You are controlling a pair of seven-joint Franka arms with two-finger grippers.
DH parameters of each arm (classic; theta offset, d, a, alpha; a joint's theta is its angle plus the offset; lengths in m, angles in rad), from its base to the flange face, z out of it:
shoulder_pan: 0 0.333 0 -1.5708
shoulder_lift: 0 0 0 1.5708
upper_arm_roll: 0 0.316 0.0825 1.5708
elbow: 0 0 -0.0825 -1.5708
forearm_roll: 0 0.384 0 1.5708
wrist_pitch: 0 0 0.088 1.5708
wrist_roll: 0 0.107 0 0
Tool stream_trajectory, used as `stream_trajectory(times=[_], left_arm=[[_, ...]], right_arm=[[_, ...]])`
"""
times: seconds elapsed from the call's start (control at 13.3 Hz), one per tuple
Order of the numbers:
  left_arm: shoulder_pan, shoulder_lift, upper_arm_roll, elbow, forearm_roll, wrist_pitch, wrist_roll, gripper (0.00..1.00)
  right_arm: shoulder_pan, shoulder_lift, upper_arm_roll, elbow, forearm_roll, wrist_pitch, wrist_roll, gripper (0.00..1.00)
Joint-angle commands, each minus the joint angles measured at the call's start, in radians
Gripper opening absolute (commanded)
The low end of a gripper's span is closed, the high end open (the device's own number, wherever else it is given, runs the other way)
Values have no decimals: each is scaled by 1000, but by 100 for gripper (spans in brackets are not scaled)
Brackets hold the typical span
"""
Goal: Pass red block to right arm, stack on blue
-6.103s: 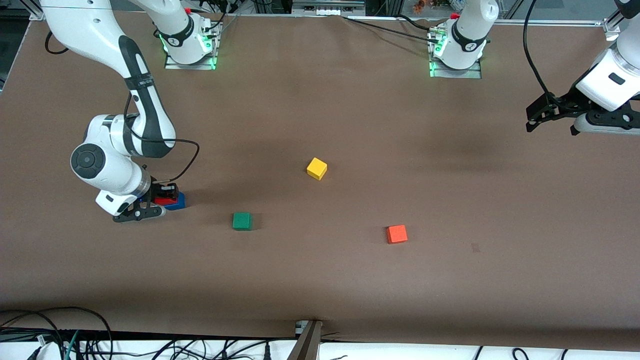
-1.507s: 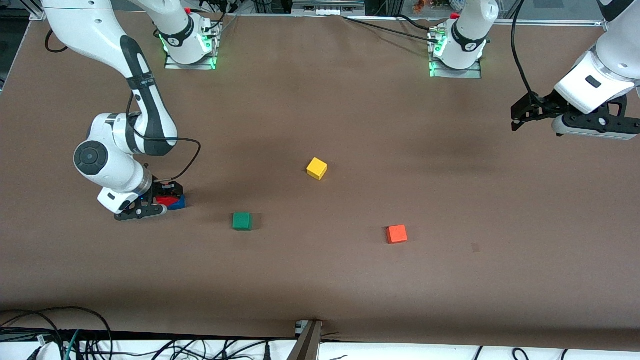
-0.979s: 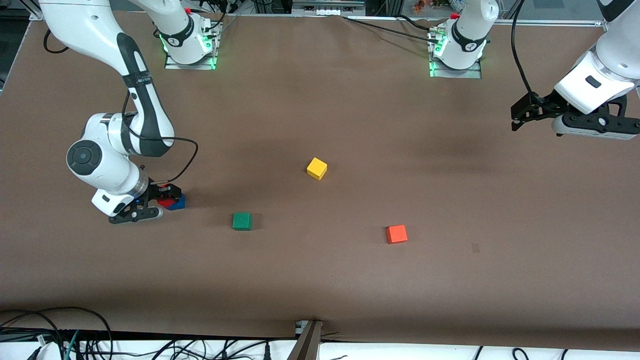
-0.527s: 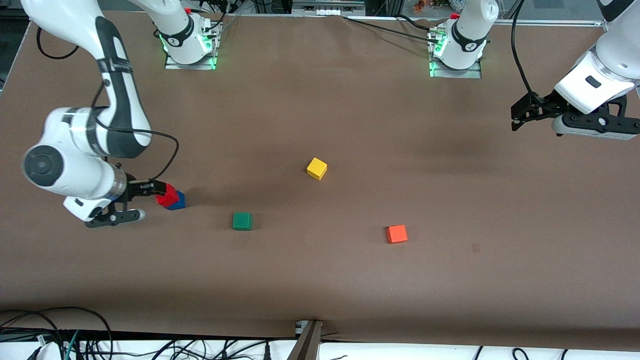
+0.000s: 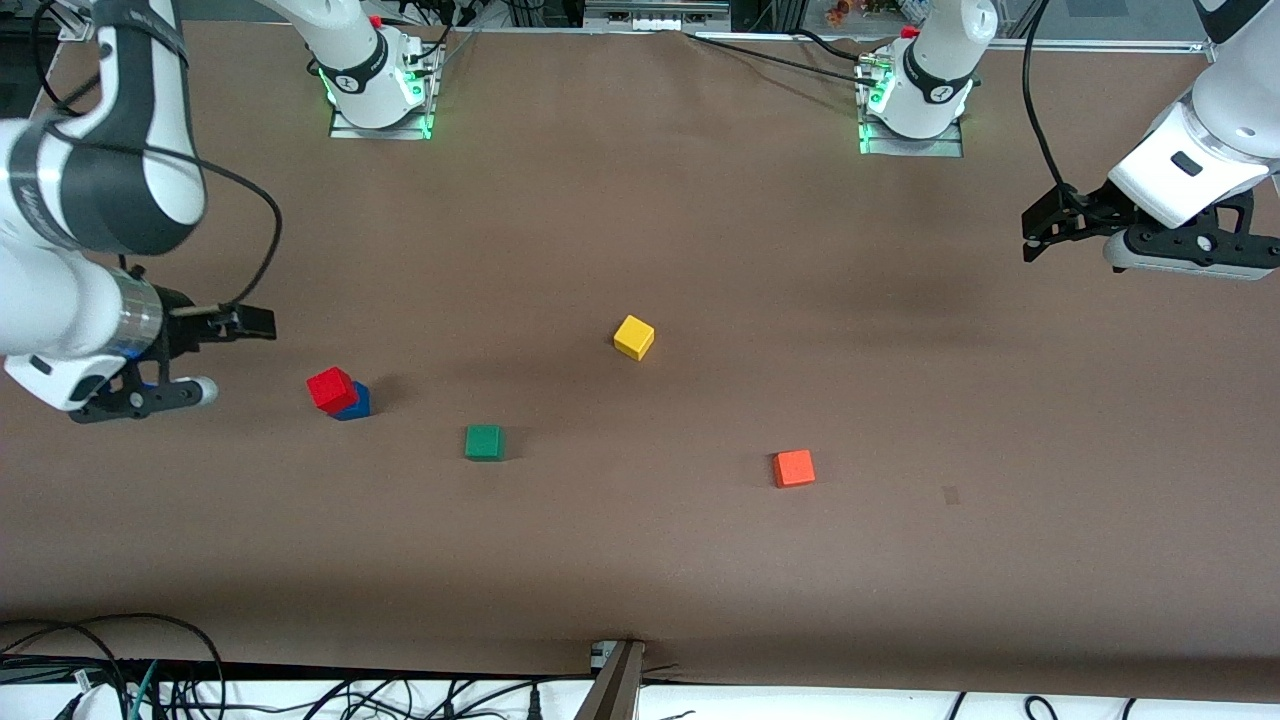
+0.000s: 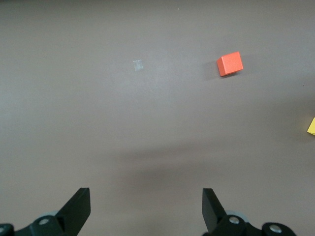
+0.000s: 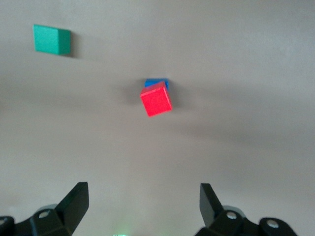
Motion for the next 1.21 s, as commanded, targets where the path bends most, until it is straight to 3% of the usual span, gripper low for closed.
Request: stream_trajectory(times=[0.0, 0.15, 0.38, 0.45, 0.75, 1.13], left_arm=[[-2, 12, -5, 32, 32, -30, -15, 100], [-2, 12, -5, 32, 32, -32, -17, 100], [-2, 12, -5, 32, 32, -32, -15, 100], [-2, 12, -5, 32, 32, -32, -15, 100], [-2, 12, -5, 32, 32, -32, -15, 100], [-2, 12, -5, 32, 32, -32, -15, 100]], right_arm=[[-3, -33, 12, 42, -40, -53, 56, 100], [-32, -82, 38, 15, -58, -85, 102, 100], [-187, -220, 223, -66, -69, -107, 176, 100], [-207, -251, 253, -94, -69, -101, 174, 100], [-265, -378, 262, -155, -75, -102, 165, 100], [-268, -412, 284, -157, -109, -116, 159, 100]])
